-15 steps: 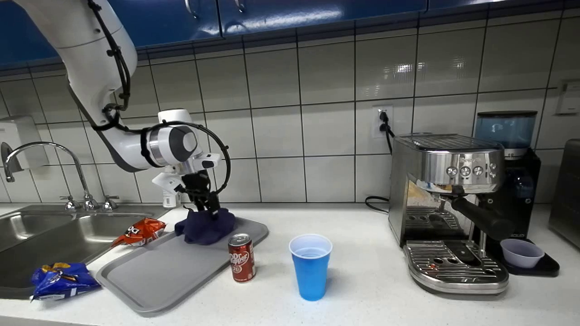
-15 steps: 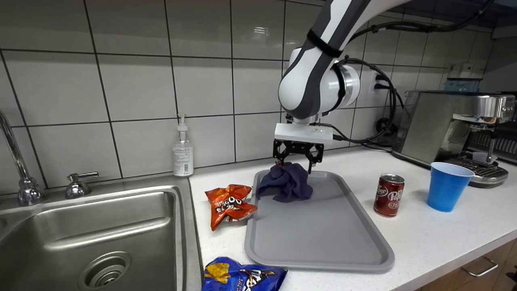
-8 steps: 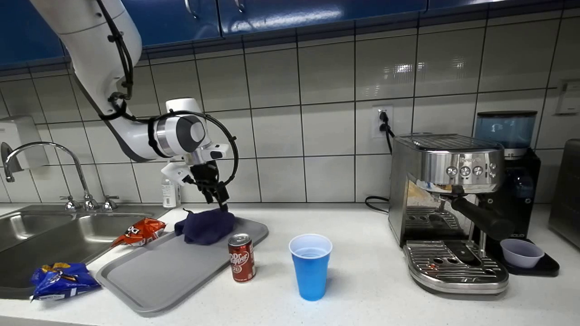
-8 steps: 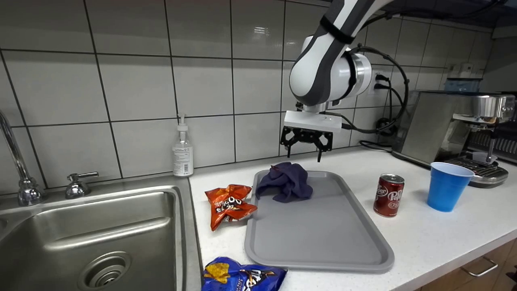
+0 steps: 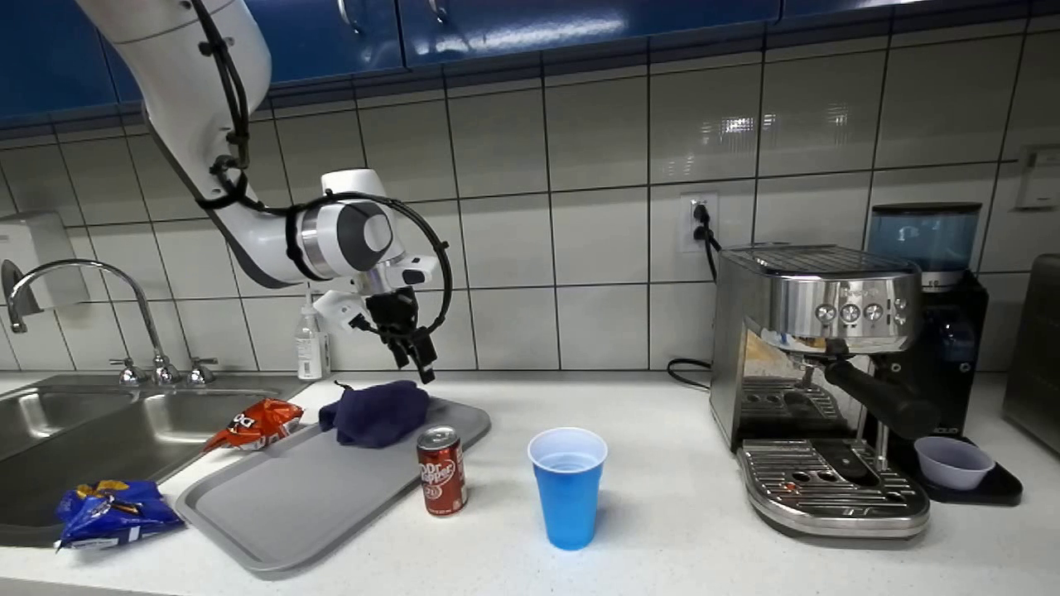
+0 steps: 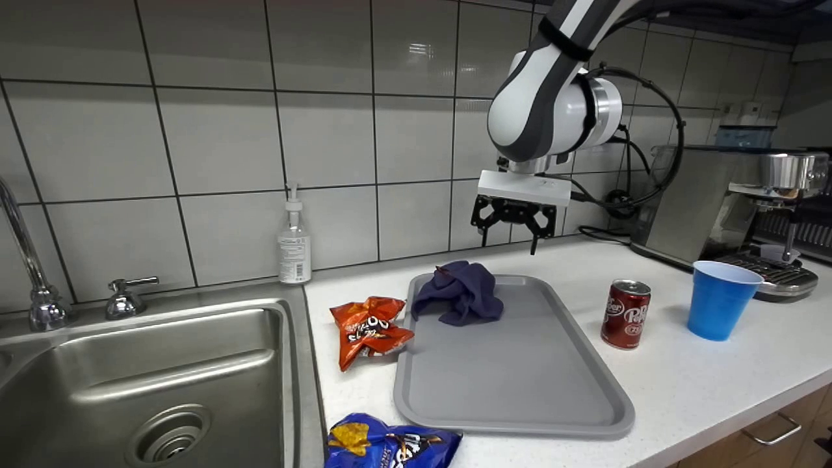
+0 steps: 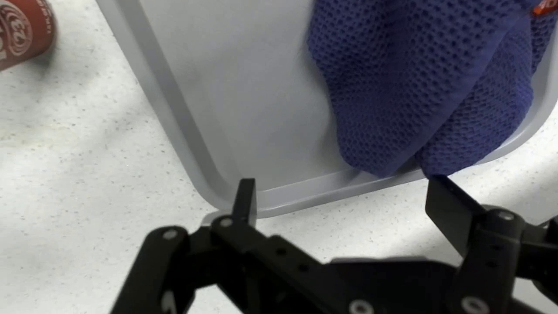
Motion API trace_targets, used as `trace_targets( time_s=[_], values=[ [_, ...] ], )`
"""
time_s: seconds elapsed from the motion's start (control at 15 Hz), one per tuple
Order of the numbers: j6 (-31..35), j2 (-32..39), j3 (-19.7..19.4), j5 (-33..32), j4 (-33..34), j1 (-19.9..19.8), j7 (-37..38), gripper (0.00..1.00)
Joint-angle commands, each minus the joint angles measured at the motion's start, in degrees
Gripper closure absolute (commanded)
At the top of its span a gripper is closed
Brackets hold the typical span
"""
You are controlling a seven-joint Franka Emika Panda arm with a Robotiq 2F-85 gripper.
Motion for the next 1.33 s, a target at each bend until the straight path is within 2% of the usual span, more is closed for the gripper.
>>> trace_targets(
  time_s=[0.0, 1.27],
  values=[
    [-0.3, -3.4, -0.5, 0.2, -2.8, -2.0, -0.5, 0.00],
    [-3.3, -7.0, -8.6, 0.4, -6.1, -10.4, 1.9, 0.00]
  ],
)
